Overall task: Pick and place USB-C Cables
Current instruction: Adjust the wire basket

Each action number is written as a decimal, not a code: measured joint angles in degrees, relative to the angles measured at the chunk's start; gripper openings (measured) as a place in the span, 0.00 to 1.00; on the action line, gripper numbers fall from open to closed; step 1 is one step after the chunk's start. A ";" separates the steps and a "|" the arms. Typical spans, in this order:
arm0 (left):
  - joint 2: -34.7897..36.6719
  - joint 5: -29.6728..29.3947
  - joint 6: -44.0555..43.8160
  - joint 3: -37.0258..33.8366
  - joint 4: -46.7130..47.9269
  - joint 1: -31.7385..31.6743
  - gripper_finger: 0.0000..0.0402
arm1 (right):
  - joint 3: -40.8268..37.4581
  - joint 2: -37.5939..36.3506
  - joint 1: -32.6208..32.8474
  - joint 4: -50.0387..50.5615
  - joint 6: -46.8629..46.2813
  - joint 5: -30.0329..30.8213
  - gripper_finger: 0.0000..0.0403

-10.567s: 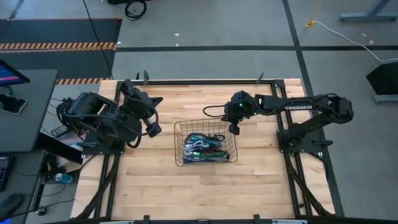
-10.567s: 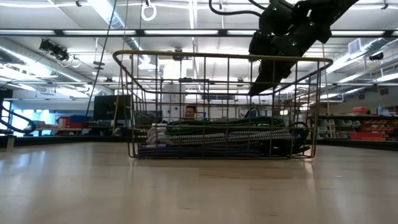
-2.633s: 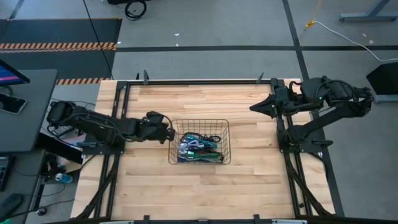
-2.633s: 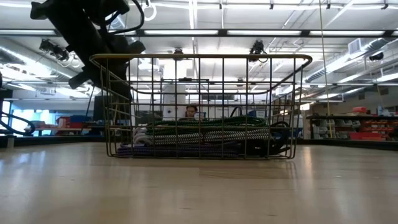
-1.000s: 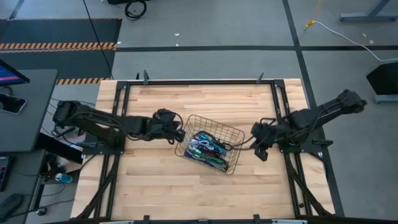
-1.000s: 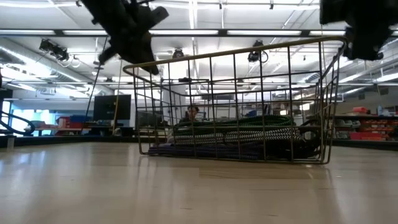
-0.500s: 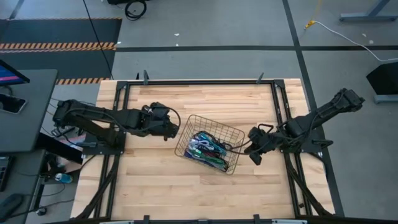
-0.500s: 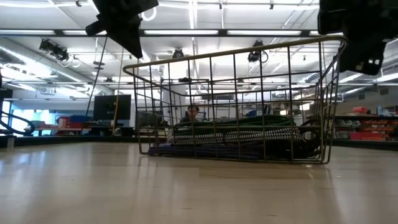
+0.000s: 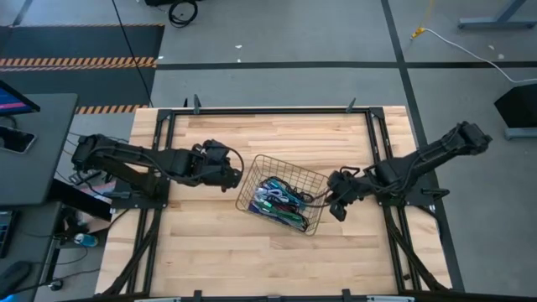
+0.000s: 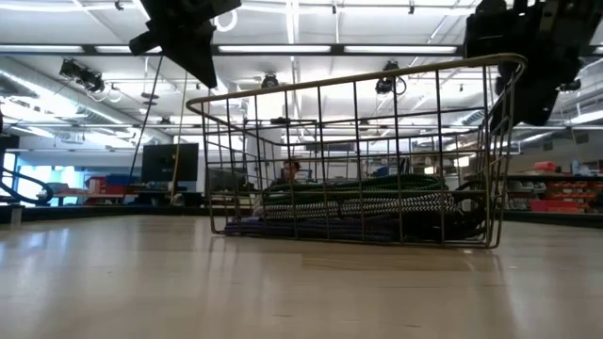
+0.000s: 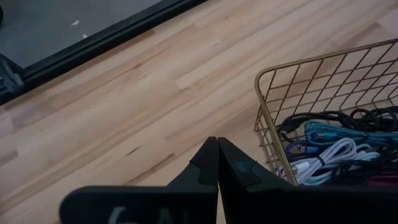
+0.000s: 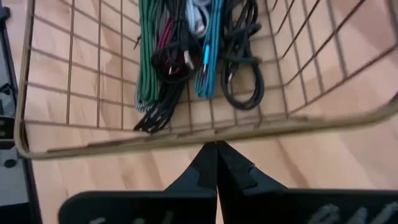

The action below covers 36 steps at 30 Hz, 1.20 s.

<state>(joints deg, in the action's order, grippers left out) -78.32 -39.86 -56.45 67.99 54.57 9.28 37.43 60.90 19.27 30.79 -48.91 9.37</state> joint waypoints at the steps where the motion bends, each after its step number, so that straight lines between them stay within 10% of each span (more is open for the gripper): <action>1: 0.00 0.00 0.00 0.00 -0.03 0.01 0.01 | 0.00 -0.07 -0.67 -0.18 0.96 -0.04 0.00; 36: -0.02 0.00 0.02 -0.02 -1.20 0.02 0.01 | 0.00 -0.21 -17.77 -6.66 22.08 -6.35 0.00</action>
<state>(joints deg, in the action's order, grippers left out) -78.35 -39.85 -56.42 67.96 53.36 9.30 37.43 60.69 1.50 24.13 -26.83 3.01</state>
